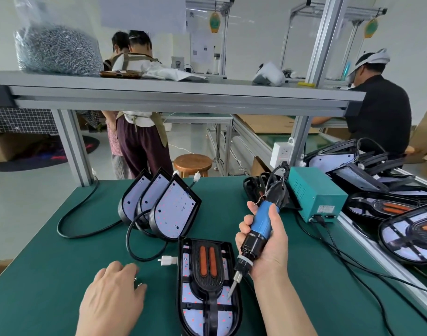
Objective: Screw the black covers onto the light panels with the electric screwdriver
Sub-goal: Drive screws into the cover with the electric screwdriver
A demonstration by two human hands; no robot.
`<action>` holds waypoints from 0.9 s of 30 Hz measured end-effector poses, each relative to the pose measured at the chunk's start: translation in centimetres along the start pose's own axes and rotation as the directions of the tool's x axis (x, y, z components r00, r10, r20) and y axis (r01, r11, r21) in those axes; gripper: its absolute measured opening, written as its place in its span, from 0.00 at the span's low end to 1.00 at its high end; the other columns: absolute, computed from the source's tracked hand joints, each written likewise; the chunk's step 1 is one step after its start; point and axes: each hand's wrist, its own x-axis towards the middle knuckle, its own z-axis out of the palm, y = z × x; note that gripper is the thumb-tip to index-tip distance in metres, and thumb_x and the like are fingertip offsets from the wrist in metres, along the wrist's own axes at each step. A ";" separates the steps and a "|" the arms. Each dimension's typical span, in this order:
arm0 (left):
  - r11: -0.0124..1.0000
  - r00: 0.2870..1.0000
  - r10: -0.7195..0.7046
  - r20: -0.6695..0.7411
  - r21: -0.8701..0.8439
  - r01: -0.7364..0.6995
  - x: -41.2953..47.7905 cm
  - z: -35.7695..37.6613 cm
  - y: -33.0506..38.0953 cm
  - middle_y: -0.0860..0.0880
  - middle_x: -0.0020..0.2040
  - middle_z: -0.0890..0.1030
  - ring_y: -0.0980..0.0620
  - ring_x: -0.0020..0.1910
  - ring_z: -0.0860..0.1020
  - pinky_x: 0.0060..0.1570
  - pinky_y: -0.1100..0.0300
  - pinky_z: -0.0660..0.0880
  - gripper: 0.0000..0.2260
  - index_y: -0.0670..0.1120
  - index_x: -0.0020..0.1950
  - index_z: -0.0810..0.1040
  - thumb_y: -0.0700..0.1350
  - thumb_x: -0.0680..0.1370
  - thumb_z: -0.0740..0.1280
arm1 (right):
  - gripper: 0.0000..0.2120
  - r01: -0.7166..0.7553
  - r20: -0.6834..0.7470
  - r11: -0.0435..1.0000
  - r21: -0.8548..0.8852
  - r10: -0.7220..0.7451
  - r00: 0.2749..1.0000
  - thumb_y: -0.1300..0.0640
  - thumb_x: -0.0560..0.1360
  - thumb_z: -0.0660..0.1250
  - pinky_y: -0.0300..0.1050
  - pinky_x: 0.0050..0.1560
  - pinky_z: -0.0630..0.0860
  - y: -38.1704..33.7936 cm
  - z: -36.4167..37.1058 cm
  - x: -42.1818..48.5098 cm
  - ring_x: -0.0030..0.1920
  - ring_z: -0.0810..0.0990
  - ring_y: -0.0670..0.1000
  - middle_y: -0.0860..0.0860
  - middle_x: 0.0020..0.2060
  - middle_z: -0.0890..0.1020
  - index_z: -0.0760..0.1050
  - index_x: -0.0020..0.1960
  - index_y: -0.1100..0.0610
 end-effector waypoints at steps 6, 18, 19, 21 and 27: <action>0.999 0.999 0.037 0.021 0.027 -0.038 0.4 0.3 -0.4 0.57 0.52 0.70 0.56 0.58 0.71 0.52 0.64 0.73 0.07 0.58 0.58 0.74 0.53 0.80 0.62 | 0.26 -0.002 0.027 1.000 -0.004 0.002 1.000 0.42 0.73 0.70 0.38 0.25 0.68 0.0 0.0 -0.1 0.28 0.73 0.48 0.53 0.34 0.77 0.79 0.61 0.61; 0.993 0.996 0.083 -0.045 -0.075 -0.086 1.1 0.6 -1.2 0.55 0.46 0.72 0.57 0.51 0.72 0.46 0.65 0.67 0.09 0.59 0.40 0.63 0.51 0.81 0.57 | 0.27 -0.013 0.013 1.000 0.004 0.013 1.000 0.43 0.72 0.72 0.39 0.25 0.69 0.0 0.0 -0.3 0.28 0.72 0.48 0.53 0.34 0.76 0.78 0.62 0.61; 0.992 0.995 0.085 -0.047 -0.087 -0.089 0.9 0.5 -1.2 0.54 0.45 0.71 0.57 0.49 0.71 0.46 0.65 0.66 0.12 0.58 0.38 0.61 0.50 0.80 0.58 | 0.27 -0.011 0.012 1.000 0.001 0.011 1.000 0.43 0.72 0.72 0.39 0.25 0.69 0.0 0.0 -0.3 0.28 0.72 0.48 0.53 0.34 0.76 0.78 0.62 0.61; 0.992 0.994 0.102 -0.049 -0.067 -0.105 1.1 0.3 -0.8 0.53 0.37 0.67 0.51 0.42 0.70 0.42 0.60 0.66 0.16 0.58 0.35 0.60 0.46 0.77 0.65 | 0.27 -0.007 0.013 1.000 -0.005 0.007 1.000 0.43 0.72 0.71 0.39 0.25 0.70 0.0 0.0 -0.3 0.27 0.73 0.48 0.53 0.34 0.76 0.78 0.63 0.61; 0.942 0.929 0.171 -0.328 -0.222 -0.252 0.6 0.5 0.5 0.50 0.27 0.72 0.47 0.26 0.66 0.23 0.56 0.68 0.04 0.51 0.37 0.69 0.42 0.69 0.63 | 0.24 0.004 -0.006 1.000 -0.013 -0.004 1.000 0.46 0.72 0.72 0.38 0.26 0.71 0.5 0.3 -0.2 0.28 0.73 0.48 0.53 0.35 0.77 0.79 0.61 0.60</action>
